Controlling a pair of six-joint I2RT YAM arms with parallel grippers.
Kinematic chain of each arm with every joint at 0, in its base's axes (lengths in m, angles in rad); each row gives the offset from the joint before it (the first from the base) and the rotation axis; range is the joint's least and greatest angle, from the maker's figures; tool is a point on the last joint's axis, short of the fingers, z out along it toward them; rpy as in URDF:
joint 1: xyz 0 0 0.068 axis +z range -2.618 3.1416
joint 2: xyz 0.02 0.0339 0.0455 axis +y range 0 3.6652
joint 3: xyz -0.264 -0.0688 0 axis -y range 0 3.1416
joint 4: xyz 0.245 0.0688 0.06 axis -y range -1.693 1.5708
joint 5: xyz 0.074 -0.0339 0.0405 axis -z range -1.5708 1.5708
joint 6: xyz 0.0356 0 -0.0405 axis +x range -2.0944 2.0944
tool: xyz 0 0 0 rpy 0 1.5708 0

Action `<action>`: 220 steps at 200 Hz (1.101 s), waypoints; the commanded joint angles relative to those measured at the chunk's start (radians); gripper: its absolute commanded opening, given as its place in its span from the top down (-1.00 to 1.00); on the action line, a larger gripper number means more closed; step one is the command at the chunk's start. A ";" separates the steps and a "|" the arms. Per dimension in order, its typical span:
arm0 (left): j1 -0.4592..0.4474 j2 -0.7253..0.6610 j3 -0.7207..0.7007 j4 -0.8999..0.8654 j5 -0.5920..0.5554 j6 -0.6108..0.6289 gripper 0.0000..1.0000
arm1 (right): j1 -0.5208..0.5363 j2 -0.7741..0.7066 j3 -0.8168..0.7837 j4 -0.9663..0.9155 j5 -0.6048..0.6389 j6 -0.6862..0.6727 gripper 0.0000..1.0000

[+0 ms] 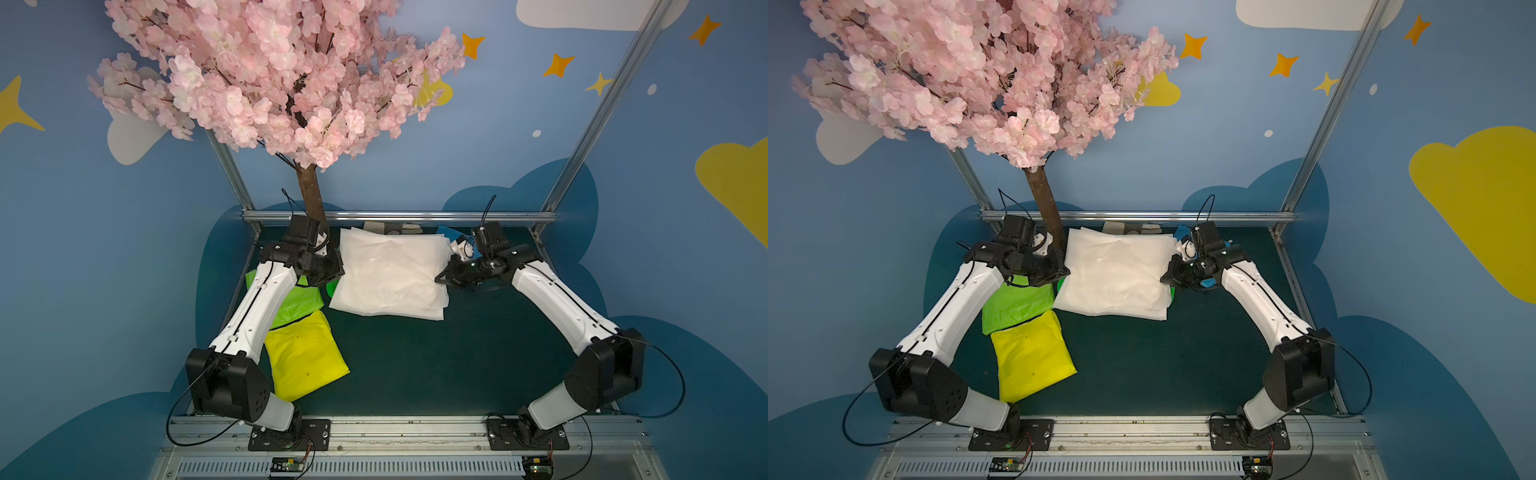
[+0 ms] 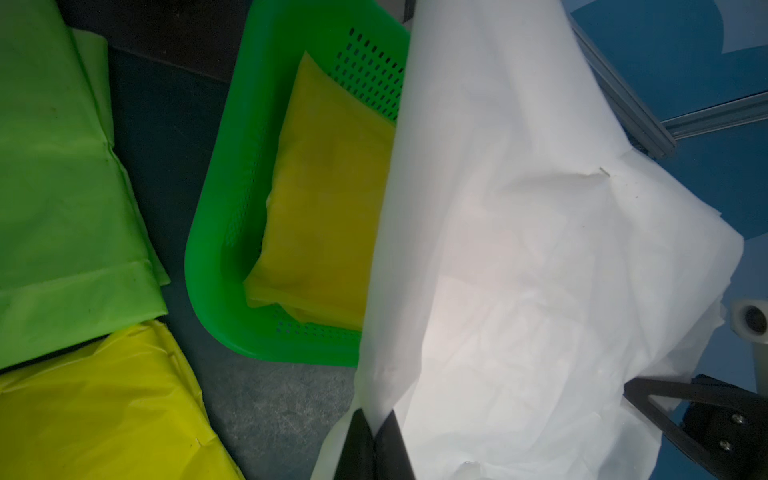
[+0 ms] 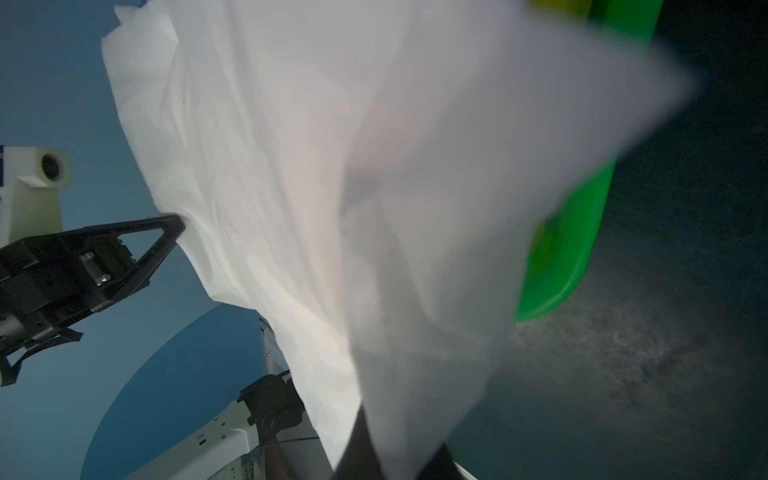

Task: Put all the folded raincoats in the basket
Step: Move the basket to the center of the board.

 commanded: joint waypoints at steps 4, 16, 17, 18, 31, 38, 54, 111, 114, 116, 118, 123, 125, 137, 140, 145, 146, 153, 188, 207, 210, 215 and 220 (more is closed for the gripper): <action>0.036 0.088 0.084 0.043 0.077 0.061 0.95 | -0.022 0.130 0.126 0.016 -0.043 0.000 1.00; 0.050 0.148 0.119 0.049 0.092 0.063 0.95 | -0.026 0.197 0.177 0.027 -0.064 0.012 1.00; 0.050 0.153 0.122 0.050 0.093 0.064 0.95 | -0.026 0.202 0.181 0.027 -0.065 0.013 1.00; 0.051 0.158 0.125 0.050 0.095 0.064 0.95 | -0.026 0.207 0.186 0.027 -0.067 0.014 1.00; 0.062 0.224 0.165 0.050 0.116 0.067 0.95 | -0.026 0.270 0.242 0.029 -0.073 0.021 1.00; 0.070 0.256 0.185 0.047 0.127 0.062 0.95 | -0.026 0.300 0.270 0.027 -0.076 0.024 1.00; 0.081 0.325 0.212 0.045 0.148 0.052 0.95 | -0.026 0.376 0.325 0.012 -0.096 0.031 1.00; 0.077 0.450 0.188 0.072 0.172 0.045 0.95 | -0.020 0.433 0.250 0.002 -0.101 -0.024 1.00; 0.076 0.448 0.182 0.073 0.171 0.045 0.95 | -0.021 0.430 0.241 0.001 -0.101 -0.028 1.00; 0.074 0.447 0.178 0.074 0.170 0.045 0.95 | -0.022 0.429 0.236 0.001 -0.100 -0.029 1.00; 0.072 0.445 0.173 0.076 0.169 0.044 0.95 | -0.022 0.428 0.228 0.001 -0.099 -0.031 1.00; 0.069 0.441 0.164 0.077 0.167 0.045 0.95 | -0.024 0.423 0.212 0.001 -0.101 -0.037 1.00; 0.067 0.438 0.159 0.076 0.167 0.045 0.95 | -0.025 0.421 0.206 0.001 -0.103 -0.039 1.00; 0.059 0.420 0.130 0.070 0.172 0.039 0.95 | -0.033 0.409 0.165 -0.001 -0.107 -0.054 1.00; 0.057 0.412 0.121 0.074 0.174 0.036 0.95 | -0.034 0.405 0.157 -0.002 -0.108 -0.058 1.00; 0.053 0.402 0.105 0.078 0.176 0.031 0.95 | -0.039 0.397 0.138 -0.004 -0.113 -0.065 1.00; 0.052 0.399 0.100 0.079 0.175 0.031 0.95 | -0.040 0.396 0.135 -0.004 -0.113 -0.067 1.00; 0.043 0.384 0.072 0.083 0.173 0.019 0.95 | -0.048 0.385 0.112 -0.006 -0.120 -0.079 1.00; -0.055 0.272 -0.095 0.117 0.127 -0.035 0.95 | -0.102 0.299 -0.027 -0.041 -0.131 -0.160 1.00; -0.130 0.173 -0.209 0.164 0.113 -0.100 0.95 | -0.135 0.230 -0.094 -0.091 -0.119 -0.234 1.00; -0.142 0.155 -0.226 0.171 0.113 -0.110 0.95 | -0.140 0.221 -0.101 -0.103 -0.114 -0.250 1.00; -0.165 0.127 -0.255 0.184 0.109 -0.127 0.95 | -0.151 0.204 -0.121 -0.120 -0.107 -0.270 1.00; -0.190 0.103 -0.283 0.194 0.102 -0.142 0.95 | -0.162 0.183 -0.140 -0.128 -0.105 -0.285 1.00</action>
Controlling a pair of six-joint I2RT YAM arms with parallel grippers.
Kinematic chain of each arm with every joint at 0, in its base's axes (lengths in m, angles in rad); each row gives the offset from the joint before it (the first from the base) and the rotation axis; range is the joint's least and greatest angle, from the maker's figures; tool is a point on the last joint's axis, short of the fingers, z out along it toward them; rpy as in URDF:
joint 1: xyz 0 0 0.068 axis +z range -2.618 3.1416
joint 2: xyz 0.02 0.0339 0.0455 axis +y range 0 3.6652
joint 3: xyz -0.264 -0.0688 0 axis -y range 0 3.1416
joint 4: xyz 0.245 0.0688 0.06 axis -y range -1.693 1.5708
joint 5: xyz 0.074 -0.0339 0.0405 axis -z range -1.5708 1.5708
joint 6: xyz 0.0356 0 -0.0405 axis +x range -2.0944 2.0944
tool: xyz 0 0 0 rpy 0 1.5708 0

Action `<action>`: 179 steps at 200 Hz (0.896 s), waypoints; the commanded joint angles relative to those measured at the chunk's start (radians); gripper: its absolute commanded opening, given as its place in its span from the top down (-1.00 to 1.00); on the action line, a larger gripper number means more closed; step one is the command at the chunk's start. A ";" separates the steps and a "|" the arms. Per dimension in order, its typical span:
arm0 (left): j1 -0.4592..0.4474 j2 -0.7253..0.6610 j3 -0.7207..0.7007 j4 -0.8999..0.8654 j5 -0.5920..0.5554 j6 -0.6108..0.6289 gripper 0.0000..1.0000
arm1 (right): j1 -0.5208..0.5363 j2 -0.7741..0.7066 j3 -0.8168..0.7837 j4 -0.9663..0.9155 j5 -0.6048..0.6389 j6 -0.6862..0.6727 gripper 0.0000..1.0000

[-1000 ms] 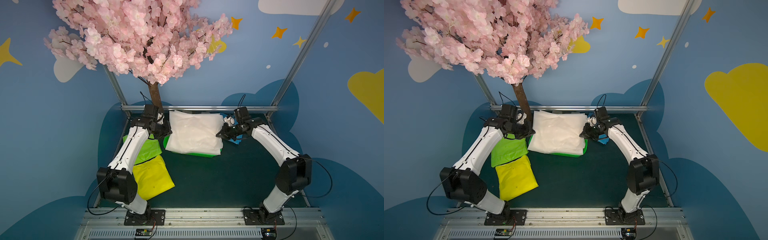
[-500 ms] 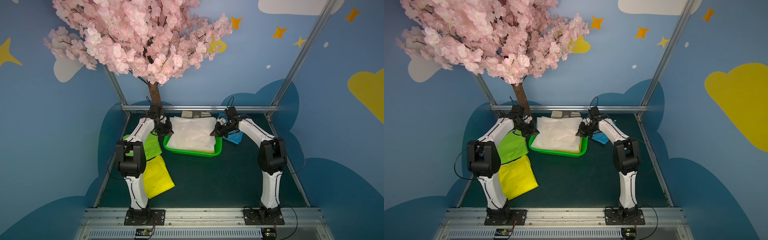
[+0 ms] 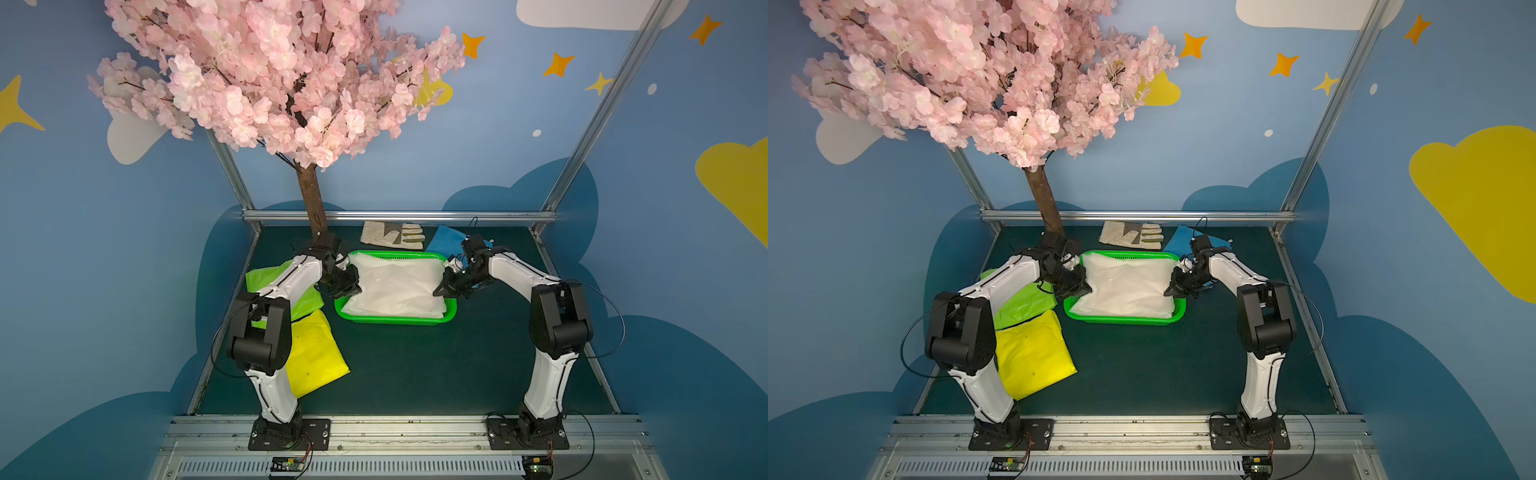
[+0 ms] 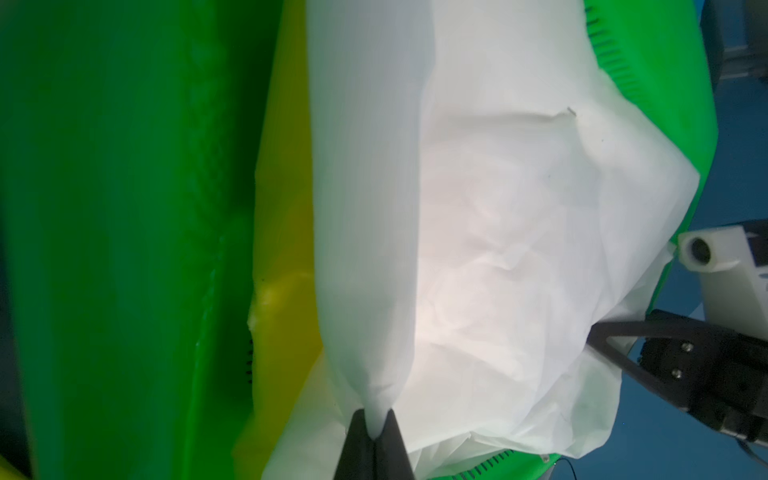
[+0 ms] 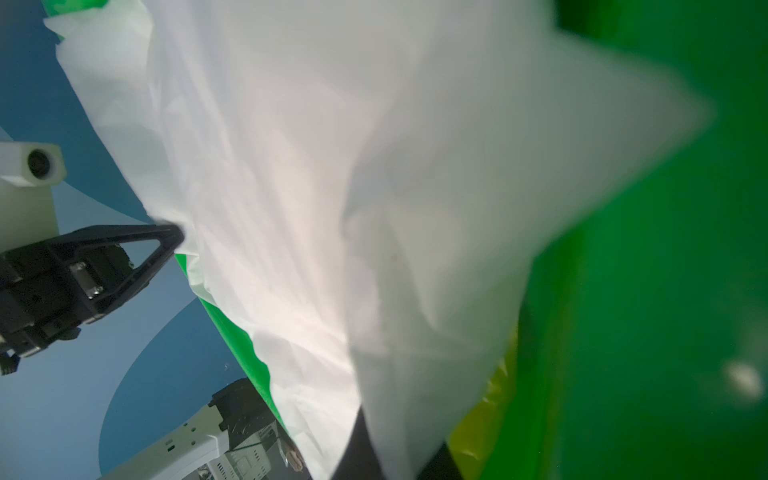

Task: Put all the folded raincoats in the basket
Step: Move the basket to the center of the board, then place the raincoat in the basket.

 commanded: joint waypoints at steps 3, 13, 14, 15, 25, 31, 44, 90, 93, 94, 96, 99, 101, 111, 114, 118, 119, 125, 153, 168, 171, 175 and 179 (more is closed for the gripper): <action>-0.099 -0.136 -0.115 0.031 -0.017 -0.095 0.95 | -0.054 -0.107 -0.080 -0.112 0.021 -0.113 1.00; -0.133 -0.186 -0.159 0.040 -0.059 -0.122 0.95 | -0.061 -0.157 -0.137 -0.079 0.034 -0.100 1.00; -0.136 -0.190 -0.164 0.041 -0.061 -0.125 0.95 | -0.061 -0.163 -0.142 -0.076 0.034 -0.099 1.00; -0.138 -0.194 -0.168 0.041 -0.065 -0.127 0.95 | -0.060 -0.167 -0.147 -0.070 0.032 -0.098 1.00; -0.147 -0.225 -0.201 0.048 -0.082 -0.146 0.95 | -0.053 -0.196 -0.178 -0.035 -0.004 -0.096 1.00; -0.146 -0.240 -0.217 0.053 -0.091 -0.152 0.95 | -0.045 -0.202 -0.180 -0.033 -0.017 -0.093 1.00; -0.142 -0.254 -0.230 0.035 -0.130 -0.147 0.95 | -0.020 -0.202 -0.171 -0.043 -0.018 -0.095 1.00; -0.148 -0.259 -0.283 0.056 -0.113 -0.151 0.95 | 0.005 -0.187 -0.148 -0.092 0.076 -0.106 1.00; -0.150 -0.259 -0.285 0.057 -0.113 -0.153 0.95 | 0.006 -0.187 -0.148 -0.092 0.079 -0.105 1.00; -0.150 -0.260 -0.284 0.057 -0.114 -0.153 0.95 | 0.006 -0.187 -0.148 -0.092 0.080 -0.105 1.00; -0.150 -0.259 -0.285 0.057 -0.114 -0.153 0.95 | 0.006 -0.188 -0.147 -0.094 0.081 -0.105 1.00; -0.151 -0.259 -0.287 0.057 -0.115 -0.154 0.95 | 0.005 -0.188 -0.146 -0.094 0.084 -0.105 1.00; -0.151 -0.259 -0.287 0.056 -0.117 -0.154 0.95 | 0.006 -0.188 -0.146 -0.094 0.085 -0.104 1.00; -0.151 -0.260 -0.291 0.057 -0.126 -0.157 0.95 | 0.008 -0.187 -0.141 -0.100 0.101 -0.104 1.00; -0.151 -0.260 -0.291 0.056 -0.126 -0.158 0.95 | 0.008 -0.185 -0.137 -0.103 0.110 -0.106 1.00; -0.151 -0.260 -0.292 0.057 -0.127 -0.160 0.95 | 0.008 -0.182 -0.133 -0.109 0.121 -0.108 1.00; -0.152 -0.259 -0.291 0.056 -0.127 -0.161 0.95 | 0.009 -0.181 -0.131 -0.111 0.124 -0.108 1.00; -0.156 -0.259 -0.292 0.059 -0.124 -0.164 0.95 | 0.008 -0.177 -0.125 -0.120 0.136 -0.111 1.00; -0.173 -0.253 -0.290 0.054 -0.125 -0.162 0.91 | 0.013 -0.167 -0.111 -0.129 0.172 -0.111 1.00; -0.173 -0.260 -0.297 0.047 -0.127 -0.167 0.86 | 0.021 -0.161 -0.110 -0.128 0.173 -0.109 1.00; -0.173 -0.262 -0.298 0.047 -0.127 -0.169 0.84 | 0.024 -0.161 -0.110 -0.128 0.174 -0.109 1.00; -0.173 -0.266 -0.300 0.047 -0.128 -0.169 0.80 | 0.026 -0.161 -0.108 -0.128 0.174 -0.109 1.00; -0.173 -0.268 -0.302 0.044 -0.131 -0.168 0.77 | 0.028 -0.162 -0.109 -0.129 0.175 -0.109 1.00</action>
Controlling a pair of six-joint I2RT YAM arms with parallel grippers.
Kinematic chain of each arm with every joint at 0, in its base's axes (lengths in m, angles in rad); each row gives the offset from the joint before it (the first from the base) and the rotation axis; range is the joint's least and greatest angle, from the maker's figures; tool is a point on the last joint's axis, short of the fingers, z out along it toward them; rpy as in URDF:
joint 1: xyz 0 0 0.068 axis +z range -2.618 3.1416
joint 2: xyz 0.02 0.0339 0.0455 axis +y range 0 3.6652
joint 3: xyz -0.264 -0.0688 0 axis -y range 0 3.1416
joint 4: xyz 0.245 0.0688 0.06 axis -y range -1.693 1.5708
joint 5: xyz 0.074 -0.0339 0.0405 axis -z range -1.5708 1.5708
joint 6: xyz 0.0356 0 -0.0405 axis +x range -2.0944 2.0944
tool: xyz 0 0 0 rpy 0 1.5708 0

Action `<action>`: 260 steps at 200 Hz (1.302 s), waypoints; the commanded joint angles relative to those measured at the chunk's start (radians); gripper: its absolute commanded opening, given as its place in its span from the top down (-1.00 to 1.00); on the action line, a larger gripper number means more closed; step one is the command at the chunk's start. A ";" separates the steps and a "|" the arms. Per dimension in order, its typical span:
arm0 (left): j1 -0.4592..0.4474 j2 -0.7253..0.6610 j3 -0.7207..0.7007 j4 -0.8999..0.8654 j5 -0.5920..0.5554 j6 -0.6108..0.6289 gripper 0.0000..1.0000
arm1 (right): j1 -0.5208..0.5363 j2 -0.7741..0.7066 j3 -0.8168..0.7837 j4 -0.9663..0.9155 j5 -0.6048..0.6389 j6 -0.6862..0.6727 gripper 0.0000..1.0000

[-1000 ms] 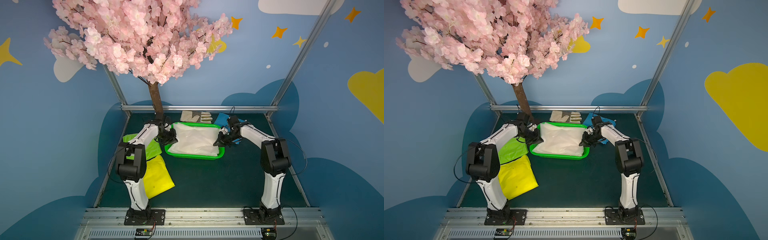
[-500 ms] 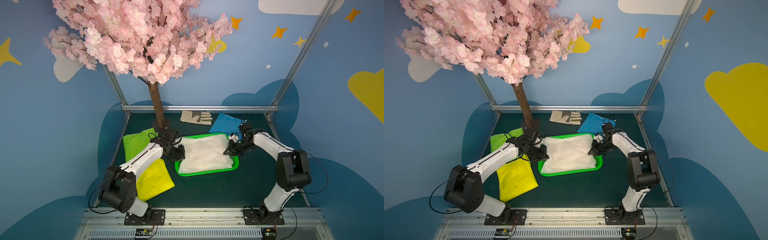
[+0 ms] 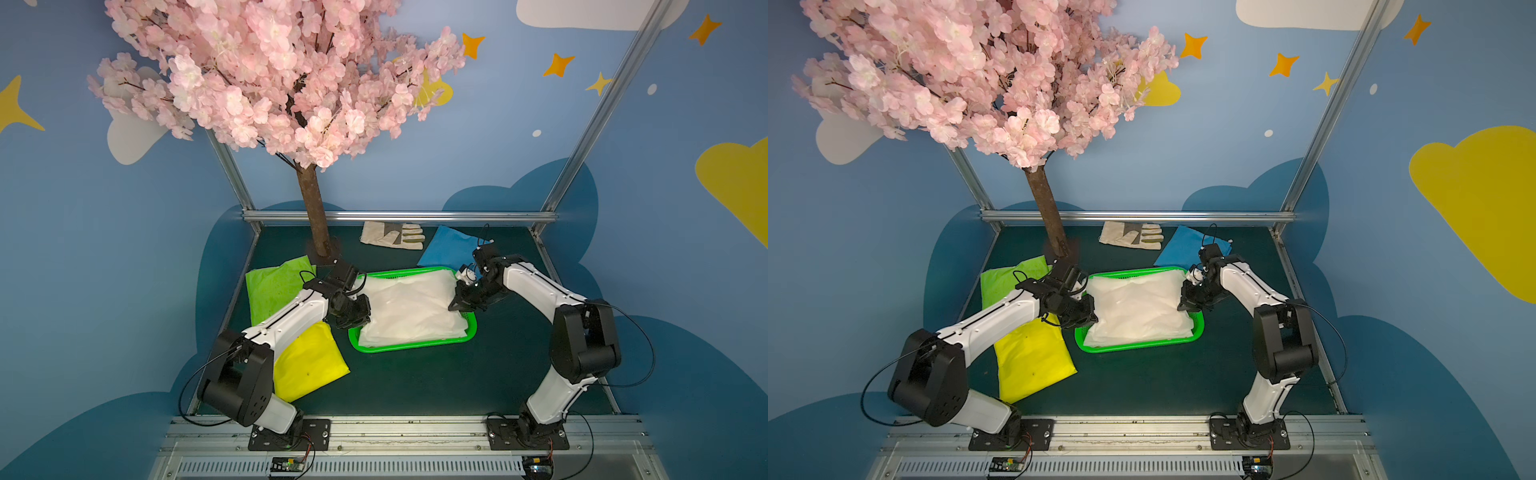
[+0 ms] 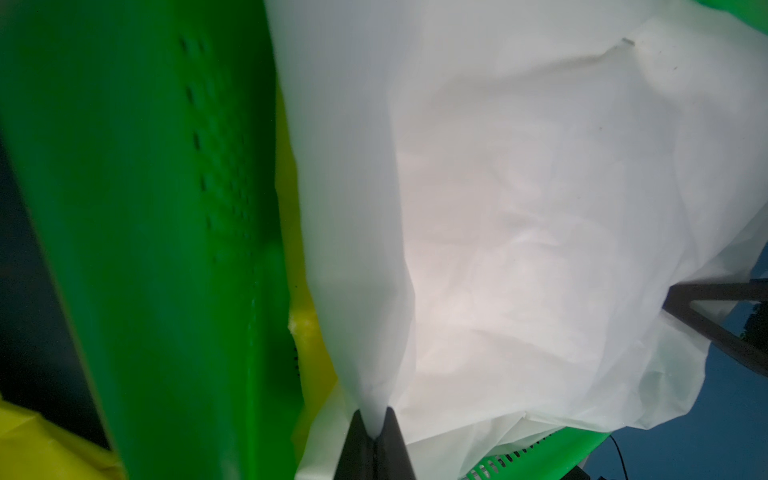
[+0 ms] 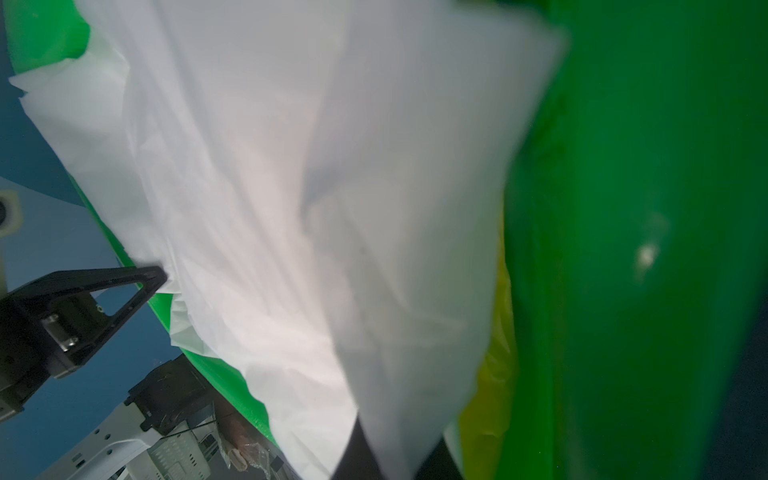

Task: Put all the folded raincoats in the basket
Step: Place the raincoat in the basket.

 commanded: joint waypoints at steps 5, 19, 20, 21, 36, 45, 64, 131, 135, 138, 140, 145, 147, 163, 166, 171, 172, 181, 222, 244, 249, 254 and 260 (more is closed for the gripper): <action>-0.002 -0.020 -0.019 -0.029 -0.012 -0.008 0.74 | 0.016 0.013 0.024 -0.032 0.032 -0.012 1.00; -0.004 -0.029 -0.017 -0.047 -0.018 -0.010 0.59 | 0.019 0.007 0.028 -0.036 0.048 -0.009 1.00; -0.003 -0.030 -0.017 -0.047 -0.018 -0.009 0.57 | 0.019 0.006 0.028 -0.036 0.050 -0.009 0.99; -0.003 -0.031 -0.017 -0.048 -0.017 -0.009 0.55 | 0.019 0.006 0.028 -0.036 0.051 -0.008 0.96; -0.003 -0.048 -0.009 -0.070 -0.020 -0.007 0.29 | 0.022 0.000 0.040 -0.051 0.064 -0.005 0.63; -0.002 -0.060 0.000 -0.092 -0.032 -0.003 0.17 | 0.024 -0.010 0.047 -0.057 0.074 -0.006 0.43; -0.003 -0.099 0.028 -0.149 -0.043 0.019 0.01 | 0.027 -0.035 0.073 -0.088 0.114 -0.007 0.17; 0.001 -0.185 0.108 -0.034 0.099 0.040 0.35 | 0.000 -0.109 0.221 -0.124 0.141 -0.014 0.57; 0.001 -0.171 0.114 -0.011 0.124 0.040 0.40 | 0.001 -0.099 0.229 -0.112 0.104 -0.009 0.72; -0.002 -0.159 0.122 -0.002 0.135 0.041 0.46 | 0.002 -0.090 0.235 -0.106 0.077 -0.003 0.79; -0.002 -0.152 0.128 0.002 0.140 0.043 0.50 | 0.004 -0.083 0.239 -0.102 0.061 0.002 0.82; -0.005 -0.125 0.146 0.006 0.146 0.049 0.60 | 0.007 -0.062 0.254 -0.096 0.031 0.013 0.90; -0.005 -0.115 0.154 0.005 0.148 0.051 0.64 | 0.009 -0.052 0.260 -0.095 0.024 0.015 0.92; -0.006 -0.024 0.215 -0.019 0.127 0.073 0.92 | 0.034 0.034 0.333 -0.107 0.021 0.023 0.99; -0.006 -0.008 0.229 -0.033 0.120 0.079 0.95 | 0.037 0.050 0.346 -0.111 0.031 0.026 1.00; -0.005 0.022 0.247 -0.051 0.106 0.087 0.95 | 0.041 0.082 0.367 -0.113 0.053 0.031 1.00; -0.005 0.025 0.251 -0.054 0.102 0.088 0.95 | 0.041 0.082 0.367 -0.113 0.053 0.031 1.00; -0.005 0.067 0.274 -0.080 0.080 0.098 0.95 | 0.042 0.130 0.396 -0.112 0.089 0.042 1.00; -0.005 0.133 0.196 -0.068 0.030 0.107 0.95 | 0.056 0.255 0.436 -0.099 0.215 0.071 1.00; 0.002 0.119 0.128 -0.067 -0.010 0.110 0.95 | 0.072 0.298 0.441 -0.080 0.266 0.073 1.00; 0.005 0.113 0.114 -0.068 -0.015 0.110 0.95 | 0.077 0.309 0.445 -0.081 0.274 0.070 1.00; 0.005 0.107 0.100 -0.068 -0.021 0.109 0.95 | 0.080 0.319 0.449 -0.081 0.282 0.067 1.00; 0.007 0.098 0.085 -0.072 -0.032 0.110 0.95 | 0.086 0.328 0.451 -0.081 0.296 0.065 1.00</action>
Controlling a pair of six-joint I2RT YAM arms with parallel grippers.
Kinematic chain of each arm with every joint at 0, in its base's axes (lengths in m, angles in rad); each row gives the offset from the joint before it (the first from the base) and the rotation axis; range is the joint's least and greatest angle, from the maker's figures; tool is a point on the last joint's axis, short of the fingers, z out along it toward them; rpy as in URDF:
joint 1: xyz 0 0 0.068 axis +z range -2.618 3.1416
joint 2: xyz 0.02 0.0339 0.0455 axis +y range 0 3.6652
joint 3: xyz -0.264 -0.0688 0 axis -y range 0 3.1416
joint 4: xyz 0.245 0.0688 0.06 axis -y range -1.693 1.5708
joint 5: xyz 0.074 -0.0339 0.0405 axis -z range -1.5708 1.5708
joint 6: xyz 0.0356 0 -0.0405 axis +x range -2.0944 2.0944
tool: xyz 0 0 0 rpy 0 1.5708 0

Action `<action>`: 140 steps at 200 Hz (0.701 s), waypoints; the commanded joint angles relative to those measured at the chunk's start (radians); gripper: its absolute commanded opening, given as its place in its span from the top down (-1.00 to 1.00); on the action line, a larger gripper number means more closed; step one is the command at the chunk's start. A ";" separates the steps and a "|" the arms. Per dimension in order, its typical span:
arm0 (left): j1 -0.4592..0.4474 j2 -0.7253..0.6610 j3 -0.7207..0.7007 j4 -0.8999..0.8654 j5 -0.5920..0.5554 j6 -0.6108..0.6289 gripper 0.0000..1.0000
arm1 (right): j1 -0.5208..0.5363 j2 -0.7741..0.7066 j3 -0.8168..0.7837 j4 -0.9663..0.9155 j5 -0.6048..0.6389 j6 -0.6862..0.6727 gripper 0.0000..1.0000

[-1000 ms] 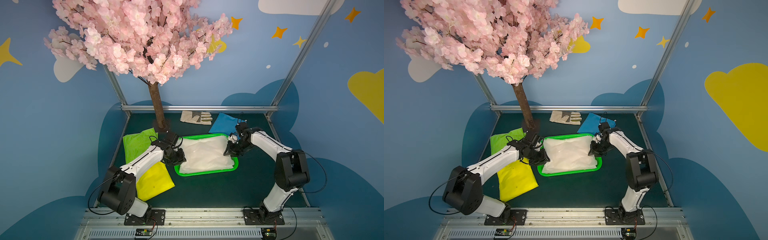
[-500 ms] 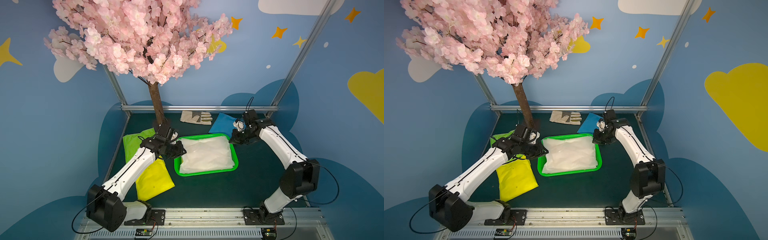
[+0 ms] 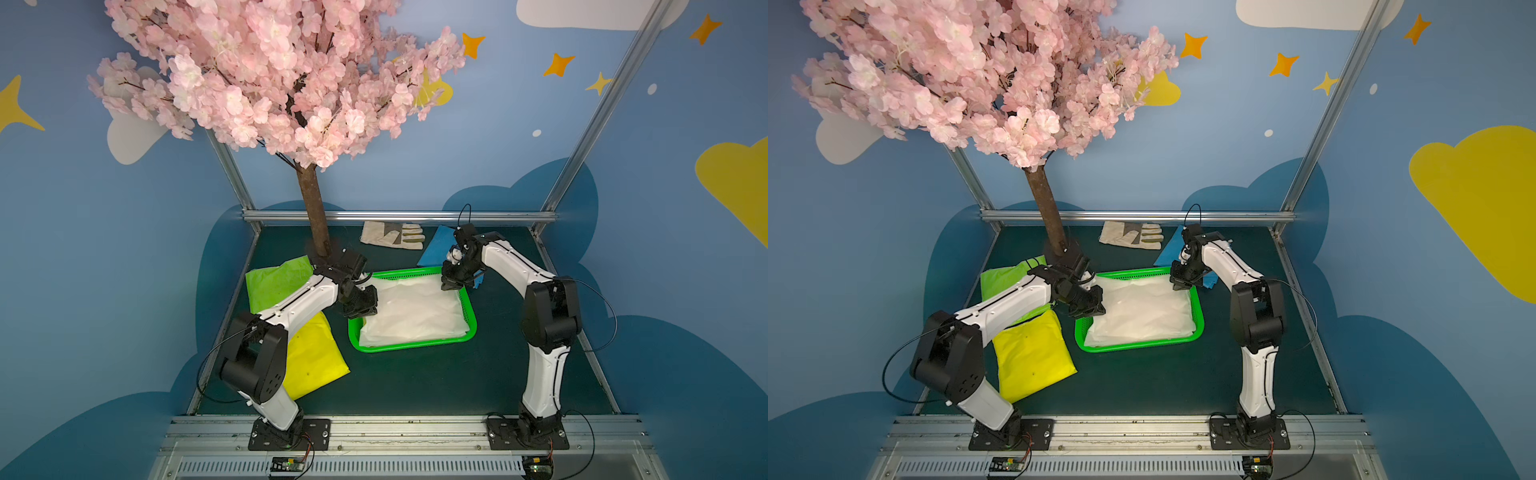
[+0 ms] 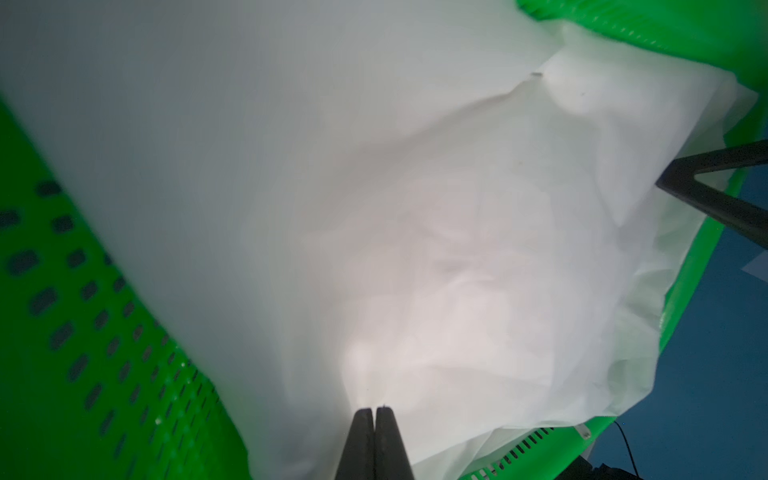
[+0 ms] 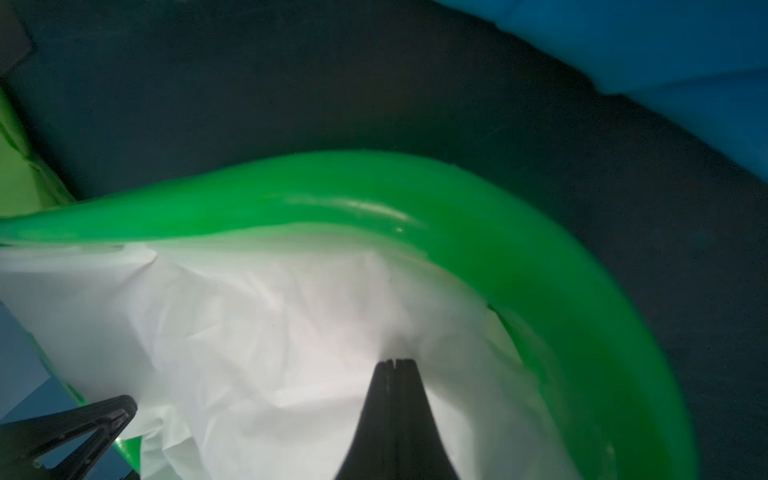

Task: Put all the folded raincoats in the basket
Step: Place the raincoat in the basket.

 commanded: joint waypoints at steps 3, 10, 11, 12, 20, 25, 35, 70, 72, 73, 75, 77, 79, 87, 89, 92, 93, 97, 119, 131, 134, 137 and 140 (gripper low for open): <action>0.010 -0.045 -0.053 -0.025 -0.056 0.021 0.95 | 0.027 0.031 0.040 0.006 0.087 0.001 1.00; 0.011 -0.058 -0.070 -0.032 -0.063 0.021 0.95 | 0.031 0.040 0.041 0.007 0.099 -0.001 1.00; 0.013 -0.060 -0.072 -0.033 -0.062 0.021 0.95 | 0.031 0.041 0.041 0.007 0.099 -0.002 1.00; 0.013 -0.063 -0.073 -0.035 -0.062 0.020 0.95 | 0.032 0.042 0.041 0.007 0.101 -0.002 1.00; 0.017 -0.076 -0.083 -0.046 -0.104 0.022 0.95 | 0.035 0.043 0.036 0.019 0.108 -0.003 1.00; 0.020 -0.084 -0.089 -0.053 -0.113 0.025 0.95 | 0.037 0.036 0.021 0.038 0.111 0.001 1.00; 0.022 -0.100 -0.095 -0.067 -0.128 0.030 0.95 | 0.039 0.014 -0.013 0.080 0.104 0.006 0.99; 0.029 -0.111 -0.060 -0.132 -0.168 0.051 0.91 | 0.053 -0.030 -0.007 0.059 0.090 -0.009 0.92; 0.028 -0.111 -0.057 -0.136 -0.170 0.051 0.91 | 0.054 -0.034 -0.008 0.055 0.089 -0.010 0.92; 0.028 -0.111 -0.055 -0.138 -0.170 0.052 0.91 | 0.054 -0.036 -0.008 0.055 0.087 -0.011 0.91; 0.029 -0.110 -0.053 -0.141 -0.170 0.053 0.90 | 0.055 -0.041 -0.007 0.053 0.086 -0.012 0.91; 0.029 -0.111 -0.049 -0.143 -0.169 0.053 0.90 | 0.056 -0.045 -0.007 0.050 0.084 -0.014 0.91; 0.028 -0.112 -0.046 -0.146 -0.168 0.054 0.90 | 0.057 -0.051 -0.007 0.048 0.082 -0.015 0.90; 0.028 -0.118 -0.040 -0.149 -0.162 0.055 0.90 | 0.062 -0.077 -0.008 0.036 0.079 -0.020 0.87; 0.028 -0.120 -0.039 -0.150 -0.158 0.055 0.89 | 0.064 -0.084 -0.009 0.032 0.078 -0.021 0.86; 0.028 -0.123 -0.038 -0.150 -0.156 0.053 0.89 | 0.066 -0.094 -0.010 0.025 0.077 -0.025 0.86; 0.027 -0.125 -0.038 -0.149 -0.155 0.053 0.89 | 0.067 -0.098 -0.010 0.024 0.076 -0.026 0.86; 0.027 -0.133 -0.038 -0.147 -0.147 0.052 0.89 | 0.070 -0.114 -0.013 0.019 0.073 -0.030 0.84; 0.011 -0.188 -0.047 -0.104 -0.046 0.042 0.86 | 0.091 -0.194 -0.047 -0.033 0.051 -0.052 0.79; -0.008 -0.215 -0.054 -0.079 -0.007 0.032 0.85 | 0.103 -0.243 -0.094 -0.047 0.045 -0.059 0.78; -0.014 -0.220 -0.055 -0.076 -0.003 0.029 0.85 | 0.105 -0.255 -0.110 -0.049 0.046 -0.059 0.78; -0.019 -0.223 -0.056 -0.075 0.001 0.028 0.84 | 0.107 -0.266 -0.125 -0.051 0.049 -0.060 0.78; -0.026 -0.227 -0.058 -0.072 0.002 0.026 0.85 | 0.110 -0.277 -0.139 -0.053 0.049 -0.060 0.78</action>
